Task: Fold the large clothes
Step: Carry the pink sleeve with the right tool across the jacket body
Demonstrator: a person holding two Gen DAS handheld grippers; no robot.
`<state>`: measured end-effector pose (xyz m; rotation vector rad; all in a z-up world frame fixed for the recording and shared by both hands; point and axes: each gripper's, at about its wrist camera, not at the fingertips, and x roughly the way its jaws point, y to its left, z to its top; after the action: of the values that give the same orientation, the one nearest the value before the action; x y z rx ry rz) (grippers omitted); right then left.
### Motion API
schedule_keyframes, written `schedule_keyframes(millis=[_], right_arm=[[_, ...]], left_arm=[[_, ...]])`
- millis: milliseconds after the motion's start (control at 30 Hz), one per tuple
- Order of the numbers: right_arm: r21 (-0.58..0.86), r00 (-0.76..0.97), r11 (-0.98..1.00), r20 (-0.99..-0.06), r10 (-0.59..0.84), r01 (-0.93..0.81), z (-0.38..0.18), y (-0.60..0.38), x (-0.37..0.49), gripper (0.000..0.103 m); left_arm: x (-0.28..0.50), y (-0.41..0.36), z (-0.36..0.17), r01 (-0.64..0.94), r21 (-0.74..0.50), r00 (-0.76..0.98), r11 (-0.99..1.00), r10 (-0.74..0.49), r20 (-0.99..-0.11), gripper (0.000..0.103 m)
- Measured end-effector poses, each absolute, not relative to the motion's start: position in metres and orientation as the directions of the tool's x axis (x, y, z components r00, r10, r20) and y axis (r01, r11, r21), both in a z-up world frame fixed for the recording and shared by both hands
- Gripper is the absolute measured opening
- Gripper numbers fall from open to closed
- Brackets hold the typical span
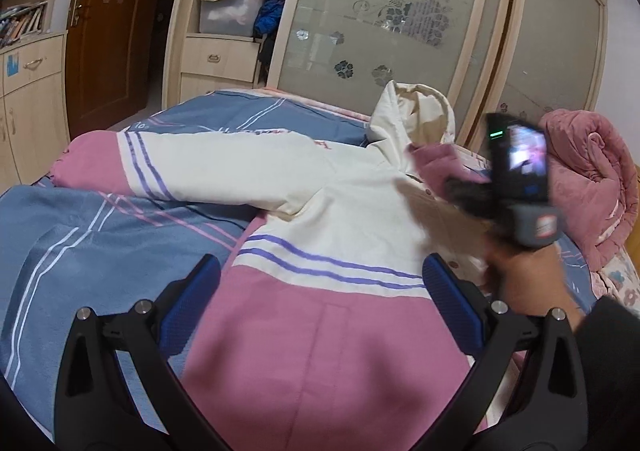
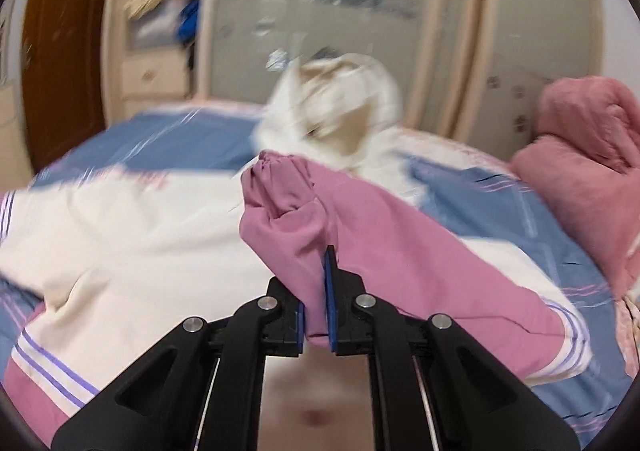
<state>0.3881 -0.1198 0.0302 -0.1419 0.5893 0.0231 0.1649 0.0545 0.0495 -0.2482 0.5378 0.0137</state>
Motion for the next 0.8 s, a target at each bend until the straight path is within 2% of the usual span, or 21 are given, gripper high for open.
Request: schedule_keyframes(millis=[267,600,667,733,767,800], right_arm=[[-0.150,0.827,0.978,-0.560,0.034,-0.142,0.034,-0.040,0.402,0.008],[-0.159,0.765,0.966,-0.641,0.056,-0.204,-0.001,0.002,0.415,0.015],[-0.153,0.746,0.965,-0.663,0.061,-0.215,-0.008,0.003,0.416,0.024],[-0.161,0.740,0.963,-0.671,0.052,-0.214,-0.012,0.006,0.417,0.051],[-0.167,0.744,0.964,-0.667,0.044,-0.207,-0.012,0.007,0.416,0.058],[-0.175,0.755,0.966,-0.655,0.029,-0.189,-0.010,0.006,0.414,0.079]], left_arm=[[0.162,0.076,0.057,-0.104,-0.251,0.874,0.962,-0.033,-0.485,0.101],[0.162,0.091,0.060,-0.113,-0.261,0.875,0.959,-0.028,-0.483,0.101],[0.162,0.093,0.060,-0.120,-0.261,0.873,0.958,-0.024,-0.487,0.101],[0.163,0.095,0.060,-0.125,-0.262,0.871,0.957,-0.020,-0.490,0.101],[0.163,0.096,0.060,-0.128,-0.261,0.872,0.957,-0.017,-0.490,0.101],[0.163,0.097,0.060,-0.132,-0.259,0.871,0.957,-0.013,-0.491,0.101]])
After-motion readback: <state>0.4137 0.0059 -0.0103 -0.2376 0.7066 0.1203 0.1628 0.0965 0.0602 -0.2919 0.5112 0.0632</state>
